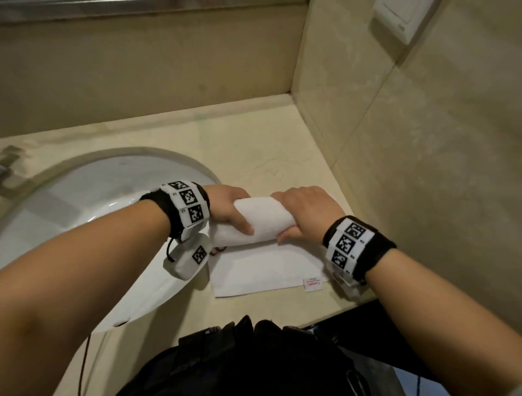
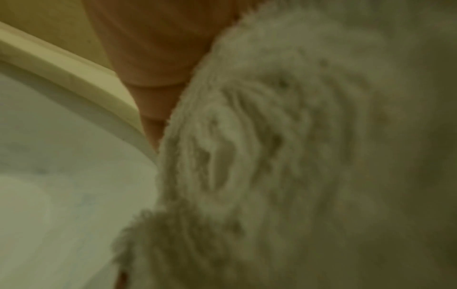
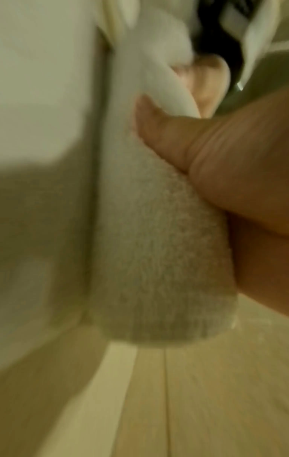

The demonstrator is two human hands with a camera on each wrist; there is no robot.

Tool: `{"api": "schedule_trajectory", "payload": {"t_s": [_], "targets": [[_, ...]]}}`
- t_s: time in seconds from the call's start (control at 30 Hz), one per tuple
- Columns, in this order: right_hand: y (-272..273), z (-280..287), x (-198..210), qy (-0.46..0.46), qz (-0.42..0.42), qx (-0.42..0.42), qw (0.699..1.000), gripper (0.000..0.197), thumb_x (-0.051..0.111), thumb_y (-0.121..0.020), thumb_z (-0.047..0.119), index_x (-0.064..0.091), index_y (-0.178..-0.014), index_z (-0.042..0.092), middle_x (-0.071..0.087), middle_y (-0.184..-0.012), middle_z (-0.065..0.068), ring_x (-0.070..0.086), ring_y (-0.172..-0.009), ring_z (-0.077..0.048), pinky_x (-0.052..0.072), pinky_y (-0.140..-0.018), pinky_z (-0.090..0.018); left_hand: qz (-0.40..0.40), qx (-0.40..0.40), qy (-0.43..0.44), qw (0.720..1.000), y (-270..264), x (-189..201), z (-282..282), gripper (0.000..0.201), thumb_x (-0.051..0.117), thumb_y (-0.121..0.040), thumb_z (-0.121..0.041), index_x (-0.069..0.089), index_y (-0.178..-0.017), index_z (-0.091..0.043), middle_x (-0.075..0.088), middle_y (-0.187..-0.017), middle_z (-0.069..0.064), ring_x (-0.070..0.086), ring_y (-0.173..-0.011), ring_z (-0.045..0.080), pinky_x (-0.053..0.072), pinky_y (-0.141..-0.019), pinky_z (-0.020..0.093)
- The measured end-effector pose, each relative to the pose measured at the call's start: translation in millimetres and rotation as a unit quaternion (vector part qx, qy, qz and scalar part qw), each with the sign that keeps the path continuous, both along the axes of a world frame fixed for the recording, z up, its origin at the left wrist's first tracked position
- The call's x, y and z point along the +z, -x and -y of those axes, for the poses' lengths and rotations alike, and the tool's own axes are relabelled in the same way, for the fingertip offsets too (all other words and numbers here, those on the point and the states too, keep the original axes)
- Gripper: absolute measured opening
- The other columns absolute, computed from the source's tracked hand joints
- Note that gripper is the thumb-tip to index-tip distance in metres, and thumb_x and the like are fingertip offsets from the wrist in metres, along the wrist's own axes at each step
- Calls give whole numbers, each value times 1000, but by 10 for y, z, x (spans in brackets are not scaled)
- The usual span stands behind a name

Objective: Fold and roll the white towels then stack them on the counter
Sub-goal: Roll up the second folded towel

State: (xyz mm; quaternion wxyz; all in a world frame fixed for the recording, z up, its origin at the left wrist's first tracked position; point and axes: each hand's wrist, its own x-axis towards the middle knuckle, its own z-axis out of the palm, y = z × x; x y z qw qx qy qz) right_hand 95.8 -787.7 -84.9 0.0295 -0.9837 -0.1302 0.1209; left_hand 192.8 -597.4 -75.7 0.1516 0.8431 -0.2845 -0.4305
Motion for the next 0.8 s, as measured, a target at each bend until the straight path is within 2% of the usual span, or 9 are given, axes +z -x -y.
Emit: {"api": "schedule_trajectory", "payload": {"t_s": [0.1,0.23,0.33,0.47,0.53,0.6,0.67,0.73,0.8], "targets": [[-266,78,55,-59,-112,-32,991,51,61,-72,58,52,-111,26,62,-106,0,58,-95,-24,42,-77,-33,149,-15,13,989,3,10,-38,74,66,-63,-63,43,-125,-30,55,-117,-4,53,-107,19,45,-89,33],[-464,148,101,-97,-220,-69,968,56,58,-77,57,51,-120,23,61,-115,-2,56,-103,-23,42,-89,-35,373,-177,-50,909,128,-84,-116,100,63,-61,-66,18,-141,-27,43,-133,2,49,-113,25,42,-94,37],[-403,117,109,-15,-90,-31,995,61,51,-78,62,47,-125,24,55,-121,-3,50,-109,-24,38,-93,-38,332,-131,-35,933,99,-98,-117,84,62,-69,-54,21,-138,-32,55,-122,5,55,-106,28,45,-87,36],[-6,198,-17,2,16,-1,1000,90,60,-63,66,33,-137,23,43,-135,-4,40,-122,-25,24,-105,-38,96,-51,3,994,82,-82,-91,67,70,-64,-50,42,-123,-33,64,-103,-7,60,-91,18,46,-72,25],[46,215,-87,-9,31,13,999,81,64,-64,59,43,-132,21,52,-128,-5,47,-116,-26,28,-103,-37,17,-21,3,1000,132,-108,-90,64,74,-66,-47,46,-121,-30,60,-100,-11,58,-92,14,43,-67,18],[-80,180,-52,-5,15,7,1000,57,63,-66,55,58,-113,24,64,-109,-3,60,-99,-27,41,-86,-34,50,-6,23,998,173,-97,-121,66,72,-63,-54,47,-120,-31,60,-103,-9,59,-97,16,47,-73,24],[-292,166,10,14,-47,-1,999,47,61,-65,59,62,-99,26,68,-96,0,64,-84,-25,43,-68,-29,206,-35,34,977,225,-102,-181,82,62,-56,-72,40,-125,-33,58,-110,-4,57,-102,20,48,-85,34],[-442,203,64,-6,-125,-10,992,51,65,-64,61,60,-102,26,67,-96,3,63,-83,-23,41,-67,-27,320,-79,21,944,298,-125,-224,101,56,-51,-79,22,-134,-33,53,-118,0,54,-104,22,46,-87,36],[-510,220,114,-18,-156,-13,988,53,68,-63,61,55,-103,29,65,-95,6,61,-84,-20,39,-67,-27,318,-85,1,944,329,-123,-229,105,62,-56,-72,10,-138,-33,52,-121,2,54,-103,24,47,-85,35]]}}
